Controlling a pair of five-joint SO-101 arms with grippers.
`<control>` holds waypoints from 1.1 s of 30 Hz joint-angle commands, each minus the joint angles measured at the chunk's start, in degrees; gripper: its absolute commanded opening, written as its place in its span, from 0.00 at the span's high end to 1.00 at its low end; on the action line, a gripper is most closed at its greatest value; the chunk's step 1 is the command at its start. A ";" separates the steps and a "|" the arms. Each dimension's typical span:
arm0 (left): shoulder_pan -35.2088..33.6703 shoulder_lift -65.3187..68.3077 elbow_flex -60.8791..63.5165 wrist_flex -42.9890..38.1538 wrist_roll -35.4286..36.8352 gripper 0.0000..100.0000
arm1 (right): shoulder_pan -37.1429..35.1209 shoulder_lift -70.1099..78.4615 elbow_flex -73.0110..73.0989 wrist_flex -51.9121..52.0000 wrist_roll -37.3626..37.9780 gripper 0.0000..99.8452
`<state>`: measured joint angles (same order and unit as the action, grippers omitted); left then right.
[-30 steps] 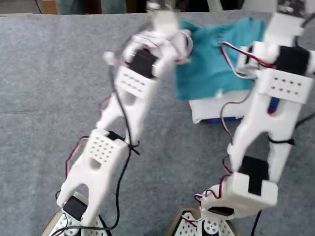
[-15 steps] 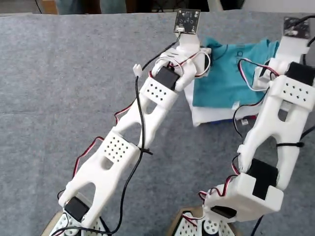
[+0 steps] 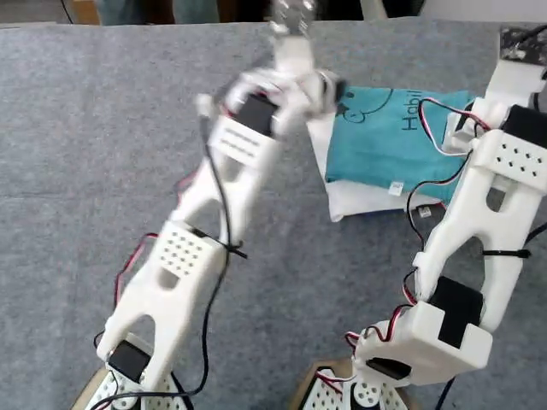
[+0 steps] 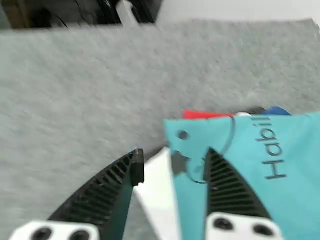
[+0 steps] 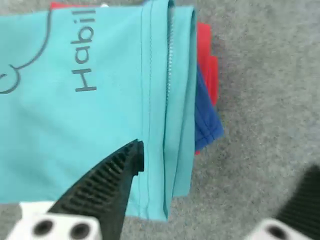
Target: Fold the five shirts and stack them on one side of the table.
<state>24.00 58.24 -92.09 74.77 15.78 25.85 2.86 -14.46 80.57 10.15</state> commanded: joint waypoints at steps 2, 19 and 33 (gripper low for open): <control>-3.56 -7.21 -3.21 8.70 -12.66 0.98 | -4.22 -3.74 -12.35 13.54 0.35 0.95; -20.26 -32.79 8.04 26.37 -19.08 0.97 | -25.85 -46.55 29.58 12.57 7.47 0.99; -23.78 -84.57 92.79 12.31 -15.91 0.97 | -26.37 -93.05 90.07 -11.60 7.38 0.99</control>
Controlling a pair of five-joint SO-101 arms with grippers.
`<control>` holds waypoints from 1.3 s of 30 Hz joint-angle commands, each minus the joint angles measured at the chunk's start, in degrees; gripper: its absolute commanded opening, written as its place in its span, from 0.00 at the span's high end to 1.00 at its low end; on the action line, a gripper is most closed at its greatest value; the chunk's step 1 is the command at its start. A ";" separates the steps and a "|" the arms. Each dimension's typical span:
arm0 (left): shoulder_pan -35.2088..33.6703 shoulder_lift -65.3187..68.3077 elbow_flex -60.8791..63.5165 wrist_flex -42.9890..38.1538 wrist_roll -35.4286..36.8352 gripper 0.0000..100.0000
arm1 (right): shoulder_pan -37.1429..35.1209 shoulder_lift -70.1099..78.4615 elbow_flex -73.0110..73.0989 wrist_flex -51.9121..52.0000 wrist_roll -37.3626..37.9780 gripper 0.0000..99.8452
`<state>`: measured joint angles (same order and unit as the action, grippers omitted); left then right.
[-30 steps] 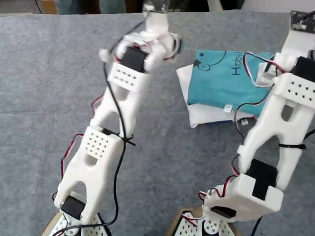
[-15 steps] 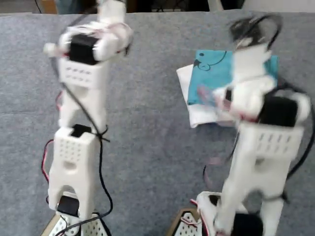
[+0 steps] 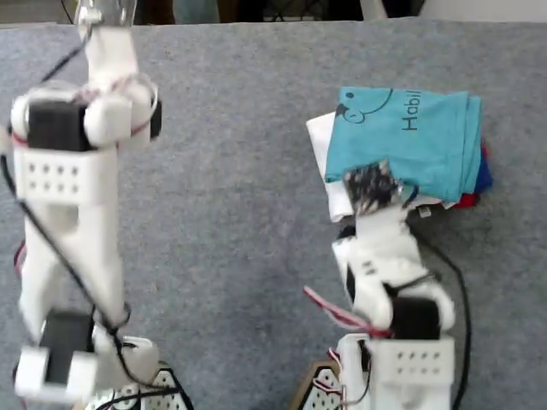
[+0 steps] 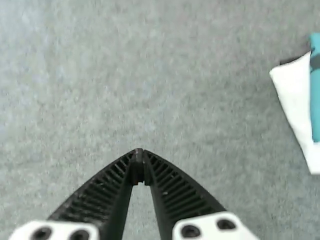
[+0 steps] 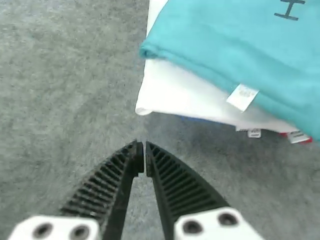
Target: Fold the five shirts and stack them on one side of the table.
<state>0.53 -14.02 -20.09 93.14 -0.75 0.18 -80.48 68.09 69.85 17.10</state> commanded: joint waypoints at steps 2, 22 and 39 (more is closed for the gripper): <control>-0.66 -21.10 35.21 -12.22 0.62 0.97 | -0.70 -16.75 12.44 0.62 0.44 0.99; -10.15 -89.58 110.81 -28.04 -20.40 0.97 | -0.44 -27.82 28.35 2.90 0.62 0.99; -29.14 -90.11 117.23 -30.59 -20.40 0.97 | -0.44 -27.82 28.35 2.90 0.62 0.99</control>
